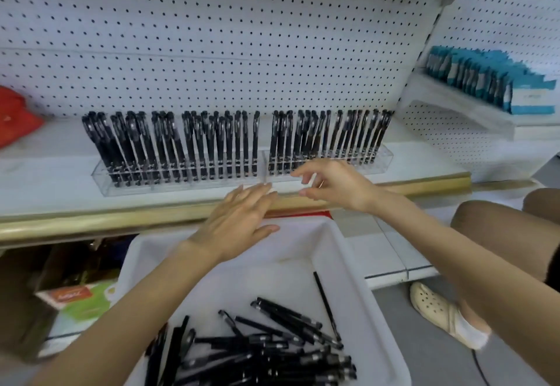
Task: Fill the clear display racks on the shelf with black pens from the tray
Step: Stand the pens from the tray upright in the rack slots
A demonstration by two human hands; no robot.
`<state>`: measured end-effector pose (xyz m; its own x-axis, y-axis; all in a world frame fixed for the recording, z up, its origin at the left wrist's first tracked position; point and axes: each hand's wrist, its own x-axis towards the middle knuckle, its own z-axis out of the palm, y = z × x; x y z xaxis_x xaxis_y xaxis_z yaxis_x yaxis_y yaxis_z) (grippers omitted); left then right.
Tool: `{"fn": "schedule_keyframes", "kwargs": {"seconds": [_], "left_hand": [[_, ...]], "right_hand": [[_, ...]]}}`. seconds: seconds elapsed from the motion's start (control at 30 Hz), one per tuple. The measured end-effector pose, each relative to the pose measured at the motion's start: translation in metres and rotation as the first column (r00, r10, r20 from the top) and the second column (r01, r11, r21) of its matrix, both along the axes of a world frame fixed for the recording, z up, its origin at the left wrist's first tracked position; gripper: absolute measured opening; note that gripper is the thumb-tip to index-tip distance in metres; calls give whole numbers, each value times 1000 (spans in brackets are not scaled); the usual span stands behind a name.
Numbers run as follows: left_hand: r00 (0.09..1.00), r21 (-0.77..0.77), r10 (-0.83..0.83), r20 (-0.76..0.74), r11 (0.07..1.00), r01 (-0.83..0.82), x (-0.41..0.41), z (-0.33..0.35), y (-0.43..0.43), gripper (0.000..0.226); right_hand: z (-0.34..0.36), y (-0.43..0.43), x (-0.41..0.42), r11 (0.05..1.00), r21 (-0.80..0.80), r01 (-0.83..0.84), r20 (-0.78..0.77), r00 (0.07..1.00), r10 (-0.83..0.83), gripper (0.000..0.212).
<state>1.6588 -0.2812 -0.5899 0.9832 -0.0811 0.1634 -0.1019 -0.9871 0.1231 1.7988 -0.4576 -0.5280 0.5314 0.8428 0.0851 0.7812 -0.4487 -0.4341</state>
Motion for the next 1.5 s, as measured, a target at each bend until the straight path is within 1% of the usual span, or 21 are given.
{"fn": "schedule_keyframes", "kwargs": {"seconds": [0.07,0.13,0.27,0.33,0.47,0.57,0.67,0.77,0.87,1.0,1.1,1.2,1.27,1.37,1.47,1.5], "left_hand": [[999,4,13,-48,1000,-12,-25,-13,3,67],[997,9,33,-76,999,-32,-46,-27,10,69],[986,-11,105,-129,994,-108,-69,-44,29,69],[977,-16,139,-162,990,-143,-75,-50,38,69],[961,-23,174,-213,983,-183,-81,-65,48,70],[947,-47,192,-258,976,-211,-80,-79,53,71],[931,-90,197,-306,968,-234,-81,-93,56,74],[930,-92,190,-315,969,-229,-83,-101,55,74],[947,-104,167,-275,974,-202,-83,-103,53,72],[970,-100,154,-189,979,-175,-78,-98,56,70],[969,-87,166,-185,979,-184,-72,-96,63,70],[964,-63,172,-201,980,-188,-67,-98,67,70],[965,-59,177,-196,980,-191,-66,-100,68,70],[964,-63,187,-190,977,-202,-65,-101,68,71],[959,-109,197,-204,969,-222,-63,-101,66,69],[958,-140,197,-206,963,-229,-63,-100,65,68]], "right_hand": [[-31,3,-25,991,-122,-56,-70,996,48,39],[-61,5,-49,971,-224,-89,-160,986,54,43],[-115,5,-78,928,-359,-105,-337,941,-23,51],[-138,2,-87,900,-420,-117,-377,925,-55,54],[-169,-7,-90,835,-542,-94,-436,881,-184,63],[-183,-14,-89,802,-592,-86,-471,844,-257,63],[-195,-18,-93,810,-583,-68,-501,814,-293,59],[-206,-17,-95,836,-548,-29,-514,800,-309,52],[-216,-14,-97,858,-513,-9,-505,812,-294,42],[-229,-10,-100,884,-467,-18,-551,788,-275,33],[-233,-10,-100,903,-429,2,-585,762,-279,42],[-231,-13,-97,922,-388,0,-620,740,-260,40],[-230,-15,-94,935,-354,7,-660,706,-255,44],[-229,-17,-91,951,-308,26,-702,668,-246,43],[-220,-13,-92,965,-246,87,-719,652,-242,26],[-215,-11,-93,969,-220,113,-711,662,-239,20]]}}
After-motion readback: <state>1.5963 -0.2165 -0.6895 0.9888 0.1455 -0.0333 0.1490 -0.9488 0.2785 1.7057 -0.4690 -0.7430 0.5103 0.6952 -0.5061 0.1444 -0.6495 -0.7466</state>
